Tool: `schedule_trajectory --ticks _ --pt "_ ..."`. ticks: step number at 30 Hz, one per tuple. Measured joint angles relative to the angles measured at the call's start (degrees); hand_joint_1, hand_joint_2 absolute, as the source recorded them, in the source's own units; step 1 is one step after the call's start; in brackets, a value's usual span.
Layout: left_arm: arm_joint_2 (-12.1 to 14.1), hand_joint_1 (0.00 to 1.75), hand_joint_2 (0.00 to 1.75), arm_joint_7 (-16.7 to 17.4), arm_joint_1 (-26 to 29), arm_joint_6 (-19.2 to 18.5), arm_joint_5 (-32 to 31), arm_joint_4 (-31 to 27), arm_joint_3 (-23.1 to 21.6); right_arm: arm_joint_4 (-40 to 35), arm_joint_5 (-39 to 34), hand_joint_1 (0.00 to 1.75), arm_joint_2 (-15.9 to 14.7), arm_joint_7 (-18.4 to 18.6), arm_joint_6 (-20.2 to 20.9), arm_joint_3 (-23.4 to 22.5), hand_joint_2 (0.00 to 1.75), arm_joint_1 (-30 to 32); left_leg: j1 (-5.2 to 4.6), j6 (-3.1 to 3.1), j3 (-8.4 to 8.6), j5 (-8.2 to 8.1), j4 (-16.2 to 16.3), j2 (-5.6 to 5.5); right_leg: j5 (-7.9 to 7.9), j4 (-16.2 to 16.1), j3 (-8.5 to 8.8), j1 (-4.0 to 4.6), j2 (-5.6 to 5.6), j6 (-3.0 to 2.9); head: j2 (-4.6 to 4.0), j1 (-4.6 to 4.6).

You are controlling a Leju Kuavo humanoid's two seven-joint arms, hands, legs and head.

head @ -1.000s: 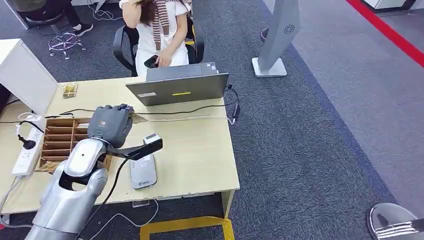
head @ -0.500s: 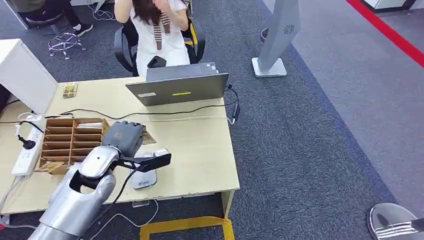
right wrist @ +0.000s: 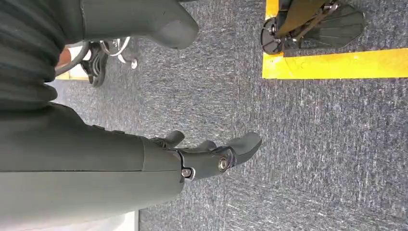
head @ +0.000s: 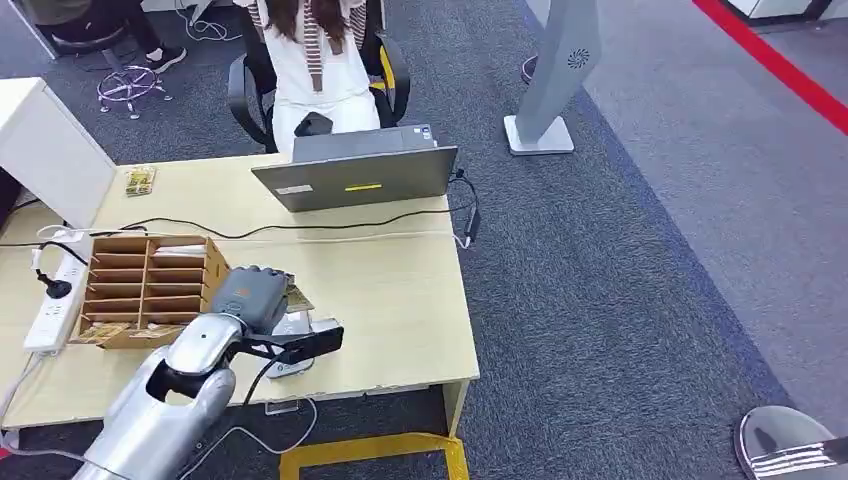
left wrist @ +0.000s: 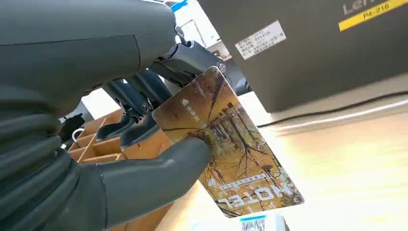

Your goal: Pass the card to the sensor for recognition and then transmit it.

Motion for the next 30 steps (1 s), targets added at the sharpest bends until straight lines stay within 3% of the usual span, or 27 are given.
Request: schedule_trajectory --ticks 16,23,30 --pt "0.0 1.75 1.75 1.2 1.5 0.6 0.0 3.1 -0.2 0.0 1.0 0.0 0.0 0.1 0.0 0.0 1.75 0.0 0.0 0.0 0.0 0.0 0.0 -0.03 0.0 0.0 0.01 0.0 -0.03 0.0 0.0 0.02" --pt "-0.6 1.75 1.75 2.5 1.5 0.0 -1.2 8.6 -0.2 0.0 3.0 0.0 0.0 0.9 0.0 -0.1 1.75 0.0 0.01 -0.01 0.25 0.01 0.0 -0.02 0.0 0.0 0.24 0.01 -0.03 0.0 0.0 0.0" --pt "-1.2 1.75 1.75 4.2 1.5 6.1 -2.3 9.0 0.0 0.0 3.1 0.0 0.0 0.4 -0.1 -0.6 1.75 0.0 0.0 -0.02 0.23 0.02 0.0 -0.04 0.0 0.0 0.26 0.0 -0.06 0.0 0.0 0.0"
